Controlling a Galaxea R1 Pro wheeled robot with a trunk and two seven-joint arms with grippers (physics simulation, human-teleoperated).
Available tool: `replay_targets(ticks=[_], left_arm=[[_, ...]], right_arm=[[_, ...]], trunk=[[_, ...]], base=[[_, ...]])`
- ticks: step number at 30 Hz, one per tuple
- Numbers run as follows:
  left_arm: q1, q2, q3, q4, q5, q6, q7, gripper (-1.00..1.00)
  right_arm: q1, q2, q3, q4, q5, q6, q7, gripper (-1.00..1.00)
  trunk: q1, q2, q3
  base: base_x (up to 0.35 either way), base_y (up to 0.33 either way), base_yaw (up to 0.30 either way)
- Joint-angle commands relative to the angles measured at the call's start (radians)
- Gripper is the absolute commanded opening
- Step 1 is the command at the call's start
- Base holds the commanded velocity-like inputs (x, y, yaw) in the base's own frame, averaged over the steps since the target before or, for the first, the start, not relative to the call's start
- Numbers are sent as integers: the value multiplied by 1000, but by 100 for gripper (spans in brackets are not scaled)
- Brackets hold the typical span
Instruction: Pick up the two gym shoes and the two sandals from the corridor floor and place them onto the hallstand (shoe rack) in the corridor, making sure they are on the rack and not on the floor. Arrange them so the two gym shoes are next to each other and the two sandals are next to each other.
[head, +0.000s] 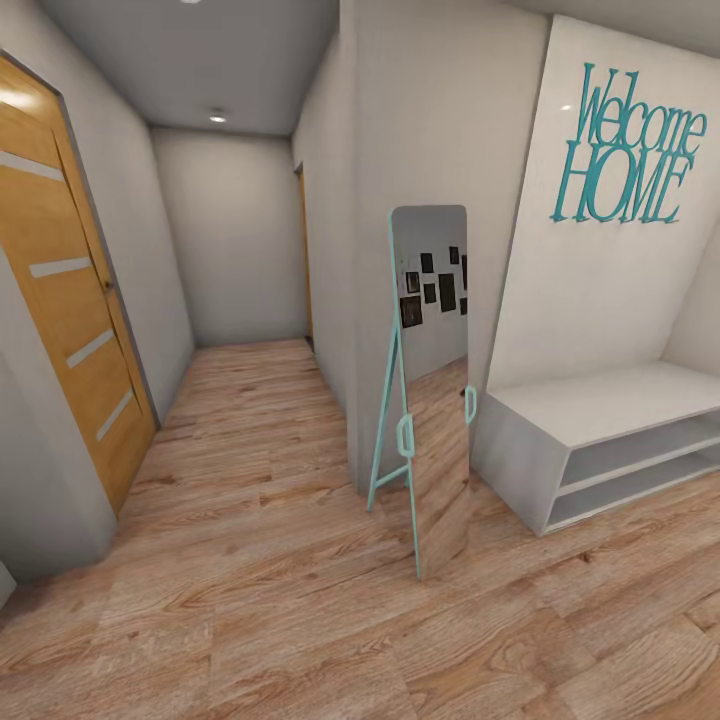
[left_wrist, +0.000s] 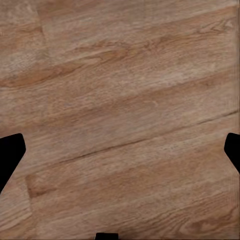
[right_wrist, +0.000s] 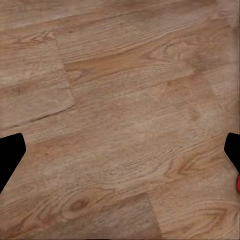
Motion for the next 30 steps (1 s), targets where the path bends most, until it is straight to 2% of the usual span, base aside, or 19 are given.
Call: replay_targets(ticks=[1,5,12,13,17,18,23,30], left_arm=[[-1,0,1,1,2,-4,0,100],[-2,3,5,8,7,-44,-1,100],[-1,11,8,34,27,-76,1,100],[0,13,8,43,44,-83,3,100],[4,16,7,51,75,-102,3,100],[6,16,6,54,85,-126,3,100],[8,16,4,61,93,-176,2,100],[9,16,3,76,97,-197,-1,100]], right_arm=[[-1,0,0,0,0,-4,0,100],[-2,0,0,1,1,-27,0,100],[-3,0,0,3,1,-41,0,100],[-3,0,-1,3,2,-43,0,100],[-3,-1,0,3,4,-45,1,100],[-3,-2,-1,2,5,-45,1,100],[-3,-3,-2,0,5,-45,2,100],[-3,-8,-4,-2,2,-45,6,100]], trunk=[[0,-1,-1],[0,-1,-1],[0,-1,-1],[0,-1,-1],[0,-1,-1],[0,-1,-1],[0,-1,-1],[0,-1,-1]], base=[[0,0,0],[0,0,0],[0,0,0],[0,0,0],[0,0,0],[0,0,0],[0,0,-17],[0,0,-185]])
